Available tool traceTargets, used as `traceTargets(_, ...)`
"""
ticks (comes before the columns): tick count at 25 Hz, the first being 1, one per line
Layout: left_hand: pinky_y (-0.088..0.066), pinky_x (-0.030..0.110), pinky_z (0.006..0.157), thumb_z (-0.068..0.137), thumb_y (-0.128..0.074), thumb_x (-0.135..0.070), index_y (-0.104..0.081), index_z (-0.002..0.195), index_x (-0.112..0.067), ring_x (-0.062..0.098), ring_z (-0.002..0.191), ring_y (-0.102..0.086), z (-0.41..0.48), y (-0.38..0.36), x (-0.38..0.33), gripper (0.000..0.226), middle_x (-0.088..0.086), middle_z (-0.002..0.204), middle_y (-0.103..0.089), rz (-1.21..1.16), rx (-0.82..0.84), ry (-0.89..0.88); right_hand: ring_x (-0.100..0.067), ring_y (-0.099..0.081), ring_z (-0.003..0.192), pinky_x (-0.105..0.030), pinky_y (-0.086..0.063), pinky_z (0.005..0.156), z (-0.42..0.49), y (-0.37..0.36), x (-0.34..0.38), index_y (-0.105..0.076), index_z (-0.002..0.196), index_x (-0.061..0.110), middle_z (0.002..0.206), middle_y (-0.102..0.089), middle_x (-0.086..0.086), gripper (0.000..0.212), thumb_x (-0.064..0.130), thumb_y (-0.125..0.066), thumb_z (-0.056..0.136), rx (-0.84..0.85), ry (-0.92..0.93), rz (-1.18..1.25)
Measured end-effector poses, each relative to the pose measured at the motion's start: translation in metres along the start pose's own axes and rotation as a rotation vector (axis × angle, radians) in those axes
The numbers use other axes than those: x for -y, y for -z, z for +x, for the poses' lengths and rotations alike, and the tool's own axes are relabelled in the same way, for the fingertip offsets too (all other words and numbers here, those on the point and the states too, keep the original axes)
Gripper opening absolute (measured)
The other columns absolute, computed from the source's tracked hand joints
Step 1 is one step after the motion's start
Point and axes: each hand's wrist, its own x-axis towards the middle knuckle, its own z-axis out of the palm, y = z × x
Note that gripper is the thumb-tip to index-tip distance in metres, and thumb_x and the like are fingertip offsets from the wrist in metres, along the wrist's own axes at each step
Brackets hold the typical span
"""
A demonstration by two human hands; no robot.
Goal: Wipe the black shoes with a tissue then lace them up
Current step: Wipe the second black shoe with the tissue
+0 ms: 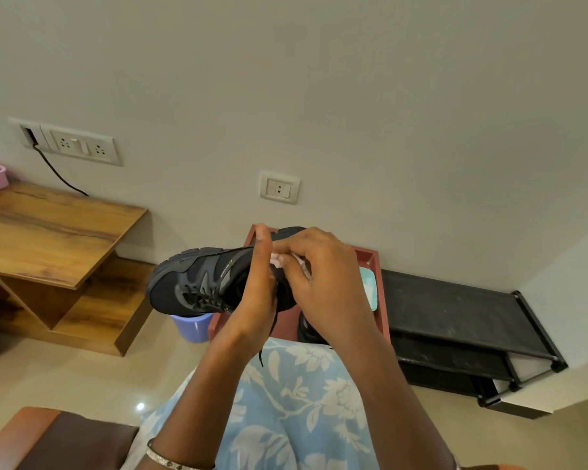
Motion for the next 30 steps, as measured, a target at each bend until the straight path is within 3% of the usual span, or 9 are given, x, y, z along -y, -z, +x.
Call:
traceTargets(5, -0.045, 0.047, 0.105, 0.07, -0.044, -0.091, -0.079, 0.088, -0.015, 0.029, 0.111, -0.068, 0.006, 0.006, -0.007, 0.086, 0.015, 0.102, -0.074, 0.025, 0.022, 0.039, -0.012, -0.063, 0.094, -0.035, -0.056, 0.084, -0.016, 0.009, 0.003, -0.078, 0.108, 0.027, 0.099, -0.069, 0.006, 0.019, 0.018, -0.067, 0.095, 0.047, 0.001, 0.04)
traceTargets(9, -0.048, 0.037, 0.096, 0.079, -0.04, -0.084, -0.078, 0.089, -0.021, 0.02, 0.107, -0.07, 0.009, -0.004, -0.002, 0.074, 0.007, 0.098, -0.076, 0.058, 0.021, -0.023, -0.009, -0.065, 0.093, -0.033, -0.056, 0.086, 0.0, 0.001, -0.003, -0.078, 0.107, 0.026, 0.101, -0.072, 0.006, 0.017, 0.019, -0.068, 0.095, -0.113, -0.02, 0.021)
traceTargets(13, -0.052, 0.039, 0.086, 0.077, -0.036, -0.083, -0.072, 0.082, -0.011, 0.022, 0.089, -0.071, 0.008, -0.002, -0.005, 0.081, 0.013, 0.086, -0.072, 0.021, 0.004, -0.024, -0.004, -0.065, 0.093, -0.022, -0.055, 0.083, -0.008, 0.014, -0.008, -0.078, 0.106, 0.027, 0.099, -0.072, 0.012, 0.02, 0.014, -0.068, 0.094, -0.014, -0.042, 0.138)
traceTargets(15, -0.053, 0.043, 0.091, 0.078, -0.031, -0.083, -0.072, 0.095, 0.002, 0.03, 0.096, -0.071, 0.01, 0.005, -0.01, 0.095, 0.025, 0.096, -0.071, -0.024, -0.024, -0.004, -0.002, -0.065, 0.094, -0.015, -0.054, 0.08, -0.017, 0.018, -0.009, -0.078, 0.105, 0.028, 0.1, -0.072, 0.015, 0.02, 0.015, -0.069, 0.093, 0.036, -0.082, 0.242)
traceTargets(18, -0.052, 0.046, 0.101, 0.077, -0.034, -0.085, -0.054, 0.122, 0.018, 0.041, 0.116, -0.063, 0.011, 0.005, -0.014, 0.114, 0.043, 0.121, -0.055, -0.041, -0.022, -0.027, -0.004, -0.066, 0.093, -0.022, -0.057, 0.077, -0.02, 0.007, -0.011, -0.074, 0.104, 0.026, 0.097, -0.071, 0.015, 0.015, 0.017, -0.07, 0.093, -0.097, -0.137, 0.308)
traceTargets(22, -0.049, 0.047, 0.105, 0.079, -0.031, -0.083, -0.053, 0.126, 0.013, 0.046, 0.123, -0.056, 0.005, -0.001, -0.01, 0.109, 0.042, 0.128, -0.053, -0.093, 0.002, -0.011, -0.009, -0.065, 0.093, -0.034, -0.057, 0.078, -0.022, -0.005, -0.014, -0.072, 0.102, 0.027, 0.095, -0.068, 0.015, 0.014, 0.017, -0.068, 0.094, -0.258, -0.145, 0.306)
traceTargets(25, -0.061, 0.031, 0.068, 0.082, -0.027, -0.083, -0.071, 0.084, 0.006, 0.03, 0.072, -0.074, 0.002, -0.006, -0.012, 0.099, 0.028, 0.073, -0.067, -0.123, -0.011, 0.056, -0.004, -0.064, 0.093, -0.022, -0.056, 0.08, -0.035, -0.002, -0.002, -0.074, 0.101, 0.024, 0.097, -0.068, 0.013, 0.016, 0.012, -0.068, 0.093, -0.146, -0.147, 0.349)
traceTargets(27, -0.051, 0.018, 0.045, 0.083, -0.025, -0.082, -0.066, 0.049, -0.01, 0.012, 0.041, -0.06, 0.0, -0.008, -0.013, 0.09, 0.006, 0.043, -0.055, -0.17, -0.004, 0.099, -0.002, -0.064, 0.092, -0.013, -0.054, 0.079, -0.044, -0.002, 0.008, -0.076, 0.101, 0.02, 0.098, -0.07, 0.01, 0.017, 0.009, -0.068, 0.092, -0.127, -0.116, 0.347)
traceTargets(30, -0.049, 0.017, 0.045, 0.083, -0.028, -0.081, -0.059, 0.048, -0.013, 0.01, 0.04, -0.055, 0.004, -0.012, -0.011, 0.082, 0.001, 0.043, -0.051, -0.166, -0.026, 0.082, -0.004, -0.065, 0.091, -0.016, -0.055, 0.079, -0.041, -0.004, 0.011, -0.076, 0.102, 0.018, 0.097, -0.07, 0.009, 0.013, 0.012, -0.068, 0.093, -0.22, -0.094, 0.323)
